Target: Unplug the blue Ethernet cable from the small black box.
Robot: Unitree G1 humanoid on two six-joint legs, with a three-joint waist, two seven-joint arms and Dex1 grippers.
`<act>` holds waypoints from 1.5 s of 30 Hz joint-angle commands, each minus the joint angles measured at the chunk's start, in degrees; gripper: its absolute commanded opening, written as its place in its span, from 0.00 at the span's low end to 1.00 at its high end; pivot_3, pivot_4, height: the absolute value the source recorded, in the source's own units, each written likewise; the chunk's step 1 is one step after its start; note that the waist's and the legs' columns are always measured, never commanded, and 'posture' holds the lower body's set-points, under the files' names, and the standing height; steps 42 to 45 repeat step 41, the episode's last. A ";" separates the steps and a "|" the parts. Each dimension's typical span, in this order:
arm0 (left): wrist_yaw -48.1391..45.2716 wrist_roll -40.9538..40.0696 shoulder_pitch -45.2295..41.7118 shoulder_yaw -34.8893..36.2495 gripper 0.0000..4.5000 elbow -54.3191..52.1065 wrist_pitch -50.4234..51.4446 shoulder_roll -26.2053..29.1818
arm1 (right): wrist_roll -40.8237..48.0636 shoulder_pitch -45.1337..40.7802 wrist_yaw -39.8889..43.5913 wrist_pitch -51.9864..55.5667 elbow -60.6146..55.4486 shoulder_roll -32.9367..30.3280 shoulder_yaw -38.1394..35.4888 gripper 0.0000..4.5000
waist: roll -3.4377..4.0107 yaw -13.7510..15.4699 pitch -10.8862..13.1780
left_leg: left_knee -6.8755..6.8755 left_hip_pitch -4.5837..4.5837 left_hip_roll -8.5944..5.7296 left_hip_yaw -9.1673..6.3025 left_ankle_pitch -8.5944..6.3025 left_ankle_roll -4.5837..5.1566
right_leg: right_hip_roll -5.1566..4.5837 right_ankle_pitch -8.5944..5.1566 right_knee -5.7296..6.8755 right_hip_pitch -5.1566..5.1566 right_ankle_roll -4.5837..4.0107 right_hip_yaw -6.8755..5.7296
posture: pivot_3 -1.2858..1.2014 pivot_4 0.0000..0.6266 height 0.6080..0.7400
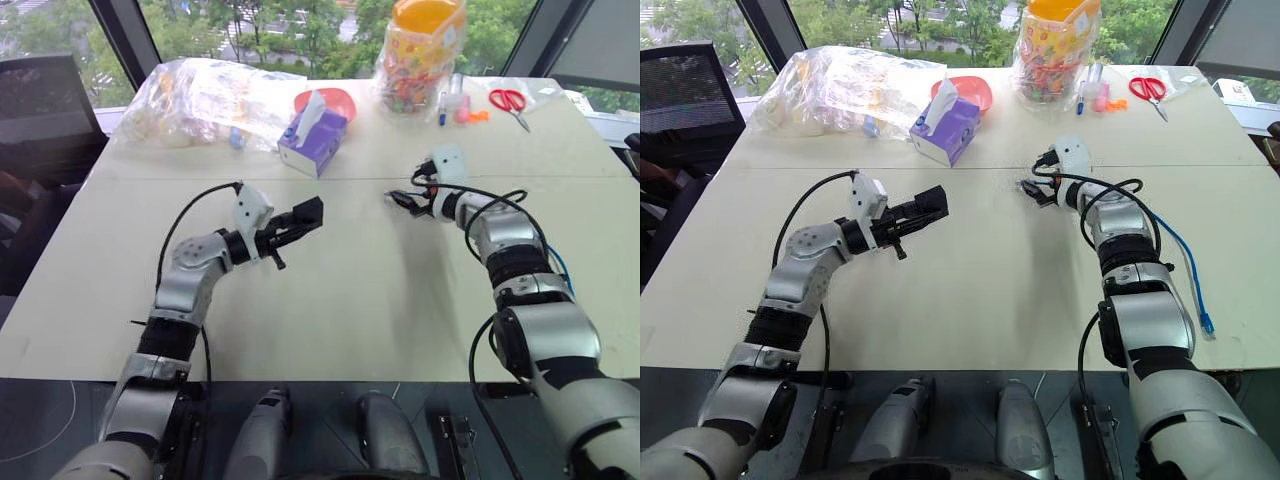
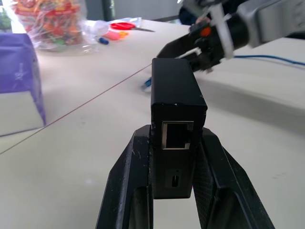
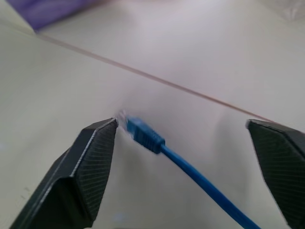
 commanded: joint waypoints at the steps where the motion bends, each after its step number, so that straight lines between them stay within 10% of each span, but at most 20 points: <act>1: 3.12 1.91 -2.98 0.73 0.11 6.64 -5.68 -2.89 | 9.18 3.38 3.72 10.95 -16.09 -0.10 -5.52 0.99 | 0.00 0.07 0.00 | 0.00 0.00 0.00 -0.01 0.00 0.00 | 0.00 0.02 0.00 0.00 0.04 0.00 | 0.52 0.24 0.91; 16: 7.22 6.00 -10.89 2.68 0.11 32.06 -13.68 -8.62 | 20.89 17.71 -6.64 30.62 -50.44 3.01 -11.99 0.99 | -0.02 0.06 -0.03 | 0.14 0.02 -0.02 0.01 0.05 0.10 | -0.01 0.08 0.09 0.05 0.14 0.02 | 0.52 0.24 0.91; 26: 5.22 6.04 -8.97 3.15 0.99 29.21 -10.37 -6.72 | 21.70 18.88 -7.22 32.10 -52.90 2.35 -10.43 1.00 | 0.01 -0.13 -0.04 | 0.15 0.08 -0.02 0.01 0.06 0.11 | 0.00 0.09 0.12 0.08 0.15 0.03 | 0.52 0.24 0.91; 38: 0.95 -3.88 3.30 4.76 0.99 -13.27 16.32 3.02 | 22.91 29.52 2.28 32.60 -66.93 -8.36 -5.56 1.00 | 0.01 0.20 -0.04 | 0.12 0.02 -0.01 -0.03 0.05 0.10 | -0.01 0.08 0.10 0.06 0.13 0.06 | 0.52 0.24 0.91; 45: 1.85 -7.36 5.97 6.06 0.99 -21.10 22.73 4.97 | 23.61 31.40 4.12 32.38 -70.36 -10.70 -5.44 1.00 | 0.01 0.21 -0.04 | 0.14 0.04 -0.01 -0.03 0.05 0.10 | -0.01 0.07 0.08 0.08 0.12 0.06 | 0.52 0.24 0.91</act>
